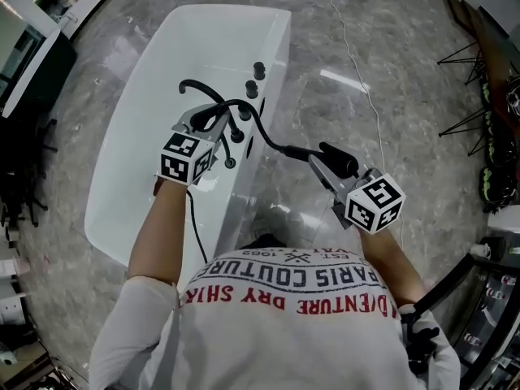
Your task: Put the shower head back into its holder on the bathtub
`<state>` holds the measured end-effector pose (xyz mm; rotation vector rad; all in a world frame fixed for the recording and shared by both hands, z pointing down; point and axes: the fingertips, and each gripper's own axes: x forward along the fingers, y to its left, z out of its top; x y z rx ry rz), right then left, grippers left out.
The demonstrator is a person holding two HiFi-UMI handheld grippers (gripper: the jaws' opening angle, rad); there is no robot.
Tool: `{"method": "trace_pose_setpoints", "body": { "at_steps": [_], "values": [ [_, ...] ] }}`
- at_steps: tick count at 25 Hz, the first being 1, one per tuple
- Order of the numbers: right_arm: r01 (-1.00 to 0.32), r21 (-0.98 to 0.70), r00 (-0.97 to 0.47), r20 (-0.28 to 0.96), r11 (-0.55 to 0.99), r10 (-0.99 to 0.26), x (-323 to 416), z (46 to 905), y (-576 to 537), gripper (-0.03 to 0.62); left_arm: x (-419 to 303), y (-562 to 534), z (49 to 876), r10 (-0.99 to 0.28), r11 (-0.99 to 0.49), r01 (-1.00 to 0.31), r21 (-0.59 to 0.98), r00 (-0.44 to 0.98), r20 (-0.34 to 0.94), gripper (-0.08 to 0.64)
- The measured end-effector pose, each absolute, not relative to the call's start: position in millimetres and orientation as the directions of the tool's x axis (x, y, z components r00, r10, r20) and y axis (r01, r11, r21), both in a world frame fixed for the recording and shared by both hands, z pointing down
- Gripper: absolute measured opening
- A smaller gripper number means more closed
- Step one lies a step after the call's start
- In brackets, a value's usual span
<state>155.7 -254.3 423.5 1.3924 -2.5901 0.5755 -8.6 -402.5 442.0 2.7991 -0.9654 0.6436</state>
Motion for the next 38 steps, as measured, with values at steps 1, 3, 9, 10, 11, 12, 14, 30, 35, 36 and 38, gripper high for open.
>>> {"method": "trace_pose_setpoints", "body": {
  "at_steps": [1, 3, 9, 10, 11, 12, 14, 30, 35, 36, 38],
  "values": [
    [-0.828, -0.263, -0.558, 0.303, 0.495, -0.773, 156.0, 422.9, -255.0, 0.137, -8.1, -406.5, 440.5, -0.565, -0.792, -0.609, -0.04, 0.706, 0.427, 0.065],
    [-0.827, -0.266, -0.559, 0.299, 0.494, -0.774, 155.5, 420.4, -254.7, 0.137, -8.4, -412.2, 437.1, -0.569, -0.791, -0.61, -0.049, 0.703, 0.427, 0.065],
    [-0.827, -0.267, -0.559, 0.286, 0.495, -0.779, 154.1, 414.6, -255.9, 0.137, -15.5, -418.3, 439.1, -0.582, -0.781, -0.622, -0.061, 0.687, 0.435, 0.066],
    [-0.826, -0.27, -0.559, 0.287, 0.494, -0.778, 153.5, 415.3, -257.1, 0.137, -18.2, -418.7, 445.2, -0.582, -0.777, -0.627, -0.057, 0.682, 0.443, 0.066],
    [-0.826, -0.274, -0.56, 0.289, 0.493, -0.777, 152.6, 416.6, -258.8, 0.137, -21.5, -419.6, 452.8, -0.584, -0.771, -0.635, -0.051, 0.674, 0.453, 0.066],
    [-0.826, -0.277, -0.56, 0.293, 0.491, -0.775, 151.6, 418.2, -260.6, 0.137, -25.5, -420.6, 461.8, -0.587, -0.763, -0.645, -0.042, 0.664, 0.463, 0.066],
    [-0.826, -0.284, -0.559, 0.302, 0.487, -0.772, 149.2, 422.4, -263.4, 0.137, -33.9, -421.1, 481.7, -0.585, -0.746, -0.665, -0.011, 0.648, 0.487, 0.066],
    [-0.816, -0.349, -0.571, 0.364, 0.461, -0.736, 127.9, 450.4, -271.4, 0.137, -55.4, -383.7, 616.9, -0.45, -0.731, -0.664, 0.159, 0.644, 0.619, 0.071],
    [-0.801, -0.398, -0.581, 0.34, 0.447, -0.739, 118.9, 456.3, -280.6, 0.135, -66.1, -378.0, 663.3, -0.425, -0.725, -0.669, 0.164, 0.621, 0.659, 0.074],
    [-0.8, -0.409, -0.58, 0.335, 0.44, -0.743, 117.1, 457.3, -283.5, 0.135, -68.4, -377.2, 672.6, -0.414, -0.725, -0.668, 0.17, 0.619, 0.667, 0.074],
    [-0.798, -0.422, -0.576, 0.325, 0.43, -0.75, 116.5, 455.9, -287.5, 0.133, -70.1, -373.7, 686.0, -0.395, -0.725, -0.664, 0.183, 0.618, 0.68, 0.074]
  ]
}}
